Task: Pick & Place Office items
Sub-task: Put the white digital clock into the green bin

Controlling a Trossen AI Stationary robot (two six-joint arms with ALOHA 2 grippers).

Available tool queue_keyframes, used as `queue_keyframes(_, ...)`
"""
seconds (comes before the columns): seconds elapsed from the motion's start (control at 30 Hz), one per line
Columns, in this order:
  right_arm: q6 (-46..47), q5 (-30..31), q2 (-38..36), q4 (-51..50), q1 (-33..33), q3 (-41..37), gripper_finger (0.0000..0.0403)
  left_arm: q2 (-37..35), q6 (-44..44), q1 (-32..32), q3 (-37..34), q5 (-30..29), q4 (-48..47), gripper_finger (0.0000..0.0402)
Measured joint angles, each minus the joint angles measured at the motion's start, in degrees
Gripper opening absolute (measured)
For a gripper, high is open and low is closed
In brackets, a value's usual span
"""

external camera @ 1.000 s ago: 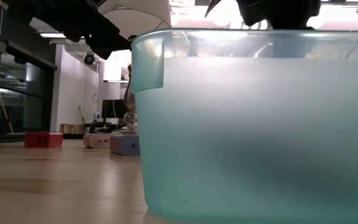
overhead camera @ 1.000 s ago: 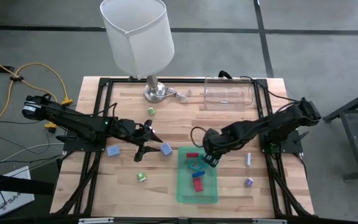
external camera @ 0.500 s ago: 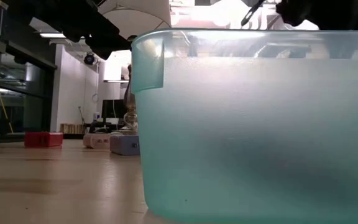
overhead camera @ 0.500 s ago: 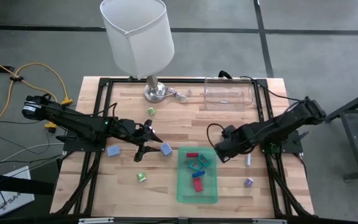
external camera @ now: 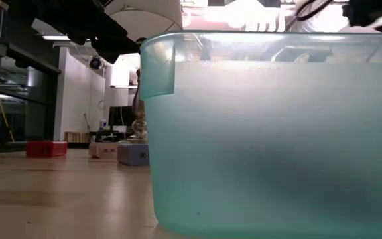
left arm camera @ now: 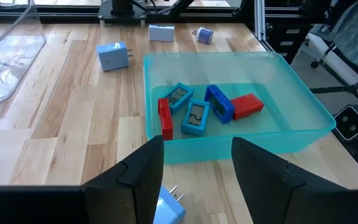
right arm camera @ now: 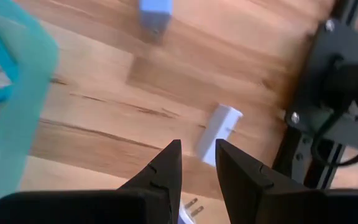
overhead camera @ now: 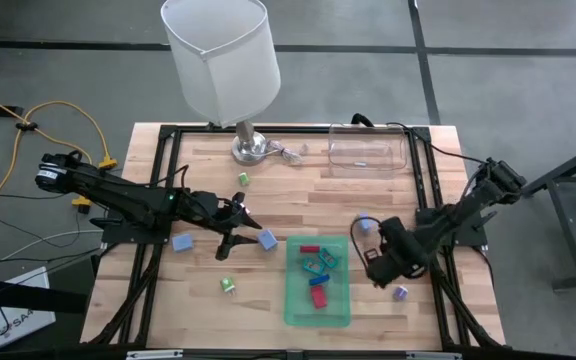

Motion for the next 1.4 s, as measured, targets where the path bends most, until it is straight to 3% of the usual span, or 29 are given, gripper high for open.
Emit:
queue_keyframes(0.2,14.40,-0.09,0.00,5.71,8.64,-4.43,0.0084,0.00,0.01,0.00,0.01,0.00,0.02,0.0184)
queue_keyframes(0.47,27.88,4.67,0.00,12.99,16.08,-10.16,0.0084,0.00,0.01,0.00,-0.01,0.00,0.00,0.0184)
queue_keyframes(0.8,27.93,5.40,0.00,14.43,16.45,-14.07,0.0086,0.00,0.01,0.00,0.00,0.00,0.01,0.0184)
queue_keyframes(1.13,28.11,4.91,0.00,14.37,16.49,-14.10,0.0136,0.00,0.01,0.00,0.00,0.00,0.01,0.0184)
queue_keyframes(1.4,31.44,3.56,1.71,14.88,16.49,-15.13,0.0144,0.00,0.01,0.00,-0.01,-0.01,0.00,0.0184)
